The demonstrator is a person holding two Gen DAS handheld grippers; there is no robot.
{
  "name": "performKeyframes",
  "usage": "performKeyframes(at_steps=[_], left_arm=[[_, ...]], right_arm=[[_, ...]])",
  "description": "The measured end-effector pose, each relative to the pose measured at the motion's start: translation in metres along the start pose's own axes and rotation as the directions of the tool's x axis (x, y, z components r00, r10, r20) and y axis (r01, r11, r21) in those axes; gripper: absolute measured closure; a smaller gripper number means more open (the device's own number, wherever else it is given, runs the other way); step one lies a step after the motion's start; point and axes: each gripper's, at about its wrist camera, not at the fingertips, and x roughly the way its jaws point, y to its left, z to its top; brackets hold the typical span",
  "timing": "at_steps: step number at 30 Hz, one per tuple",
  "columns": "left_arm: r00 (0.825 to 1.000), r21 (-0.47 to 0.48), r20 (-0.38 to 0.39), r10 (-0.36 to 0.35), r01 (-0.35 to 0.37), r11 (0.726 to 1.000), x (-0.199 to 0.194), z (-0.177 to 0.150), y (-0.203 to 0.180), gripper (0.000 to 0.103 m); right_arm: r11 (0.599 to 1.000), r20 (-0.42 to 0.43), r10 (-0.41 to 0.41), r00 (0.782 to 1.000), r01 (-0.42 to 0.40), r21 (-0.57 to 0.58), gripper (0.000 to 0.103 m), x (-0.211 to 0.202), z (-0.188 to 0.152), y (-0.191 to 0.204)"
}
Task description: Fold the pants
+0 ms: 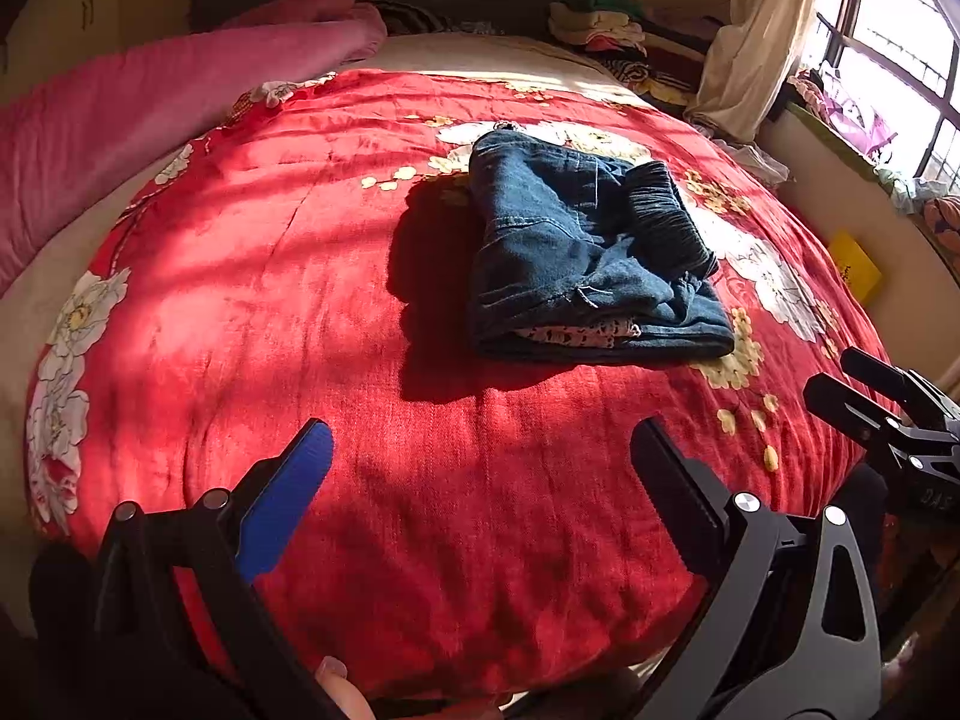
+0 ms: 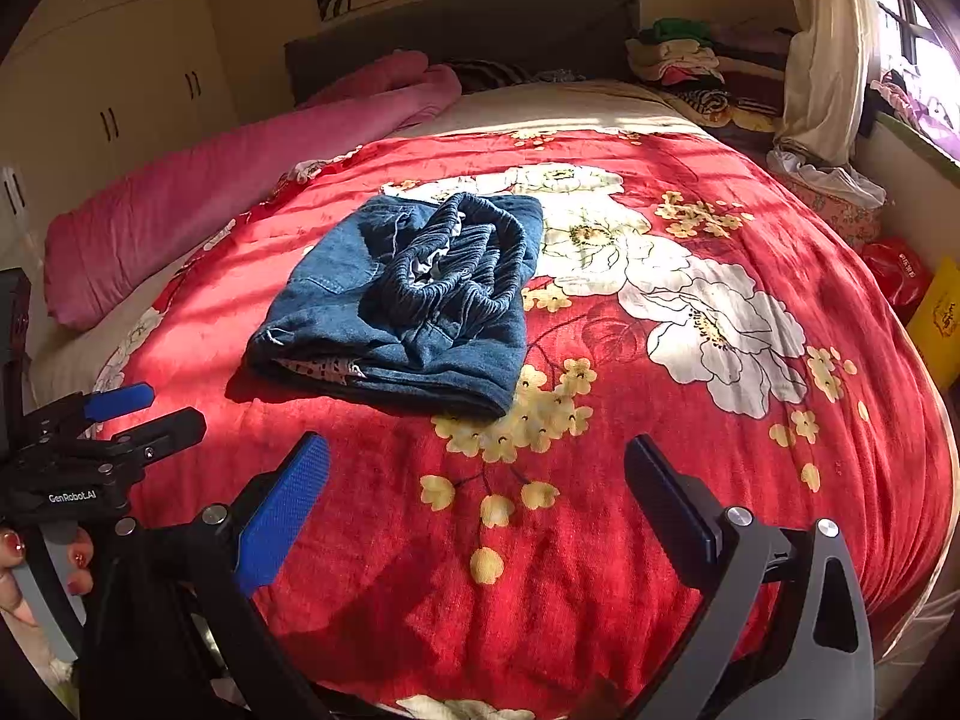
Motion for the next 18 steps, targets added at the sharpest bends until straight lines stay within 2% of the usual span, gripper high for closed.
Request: performKeyframes(at_steps=[13, 18], left_arm=[[0.999, -0.018, -0.016, 0.029, -0.03, 0.999, -0.002, 0.0, 0.009, 0.01], [0.998, -0.09, 0.055, -0.013, 0.018, 0.996, -0.014, 0.005, 0.03, 0.01]], right_arm=[[1.0, -0.012, -0.005, 1.0, 0.005, 0.003, 0.005, 0.005, 0.0, -0.006], [1.0, -0.018, -0.019, 1.0, 0.02, 0.018, 0.005, 0.01, 0.002, -0.02]])
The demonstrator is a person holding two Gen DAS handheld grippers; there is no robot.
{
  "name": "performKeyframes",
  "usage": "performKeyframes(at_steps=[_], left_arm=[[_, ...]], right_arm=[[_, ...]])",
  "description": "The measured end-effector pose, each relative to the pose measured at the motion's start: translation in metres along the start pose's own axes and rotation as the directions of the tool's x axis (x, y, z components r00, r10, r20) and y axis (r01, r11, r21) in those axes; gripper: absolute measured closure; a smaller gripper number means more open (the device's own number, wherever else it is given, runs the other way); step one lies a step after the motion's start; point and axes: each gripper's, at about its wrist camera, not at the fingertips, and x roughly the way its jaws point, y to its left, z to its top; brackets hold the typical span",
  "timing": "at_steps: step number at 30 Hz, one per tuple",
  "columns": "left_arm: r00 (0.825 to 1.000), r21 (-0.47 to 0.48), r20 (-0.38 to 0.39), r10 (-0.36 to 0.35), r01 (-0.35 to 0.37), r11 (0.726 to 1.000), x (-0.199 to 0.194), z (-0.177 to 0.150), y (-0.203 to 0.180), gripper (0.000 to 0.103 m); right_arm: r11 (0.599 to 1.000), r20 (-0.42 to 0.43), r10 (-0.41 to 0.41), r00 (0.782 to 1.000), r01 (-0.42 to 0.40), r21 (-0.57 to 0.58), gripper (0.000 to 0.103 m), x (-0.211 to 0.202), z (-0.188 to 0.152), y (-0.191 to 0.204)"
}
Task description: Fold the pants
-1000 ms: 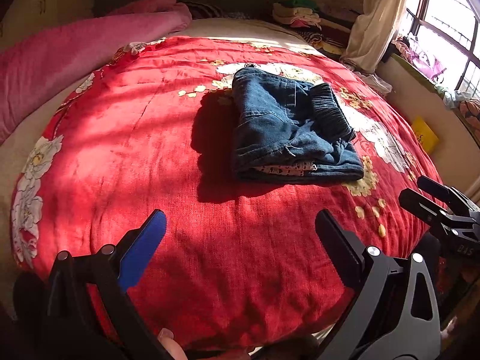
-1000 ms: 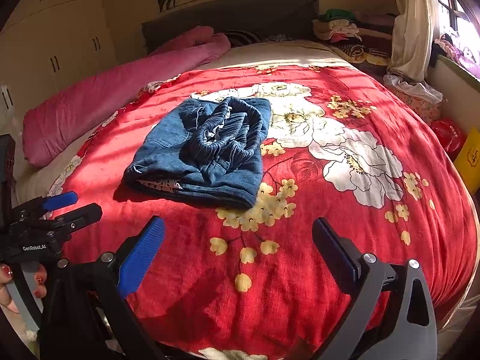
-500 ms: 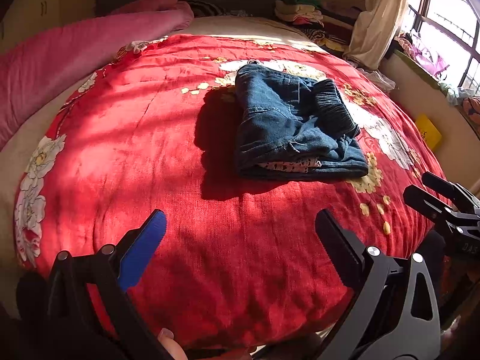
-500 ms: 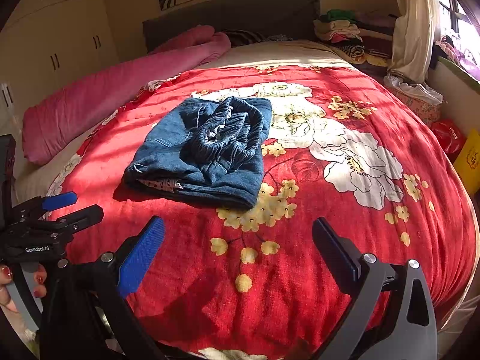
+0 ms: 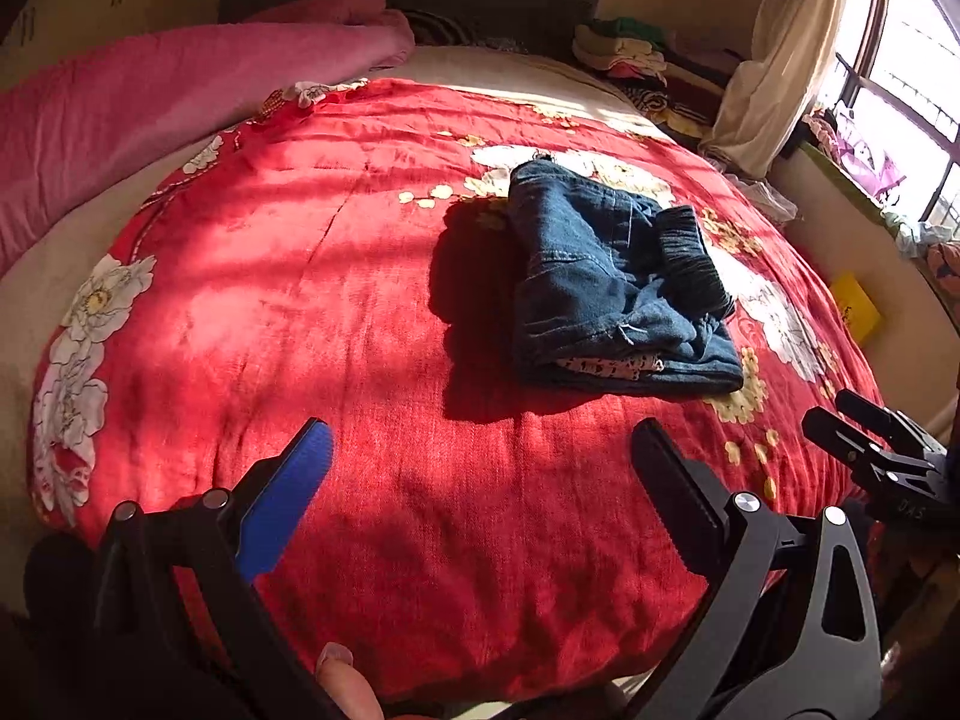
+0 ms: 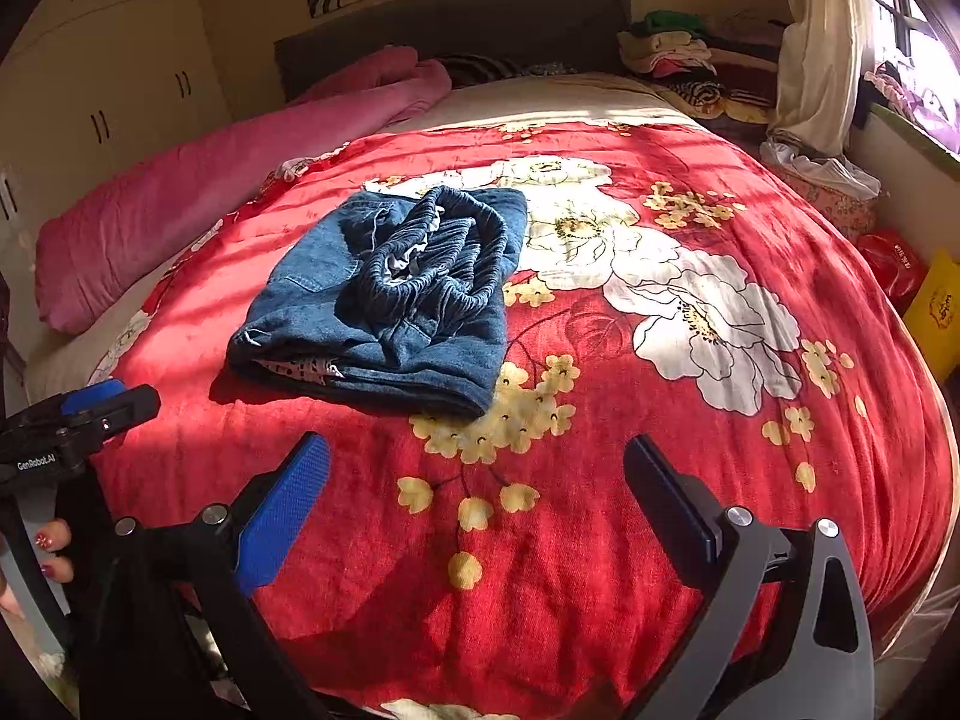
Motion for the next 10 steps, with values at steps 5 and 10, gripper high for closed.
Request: performKeyframes(at_steps=[5, 10], left_arm=[[0.99, -0.028, -0.013, 0.139, -0.139, 0.99, 0.014, 0.031, 0.042, 0.01], [0.937, -0.068, -0.049, 0.345, -0.348, 0.935, 0.054, 0.081, 0.133, 0.01]], right_arm=[[0.997, 0.001, -0.047, 0.999, 0.046, 0.055, 0.005, 0.009, 0.015, -0.048], [0.966, -0.048, -0.23, 0.972, 0.234, 0.108, 0.005, 0.035, 0.045, -0.146]])
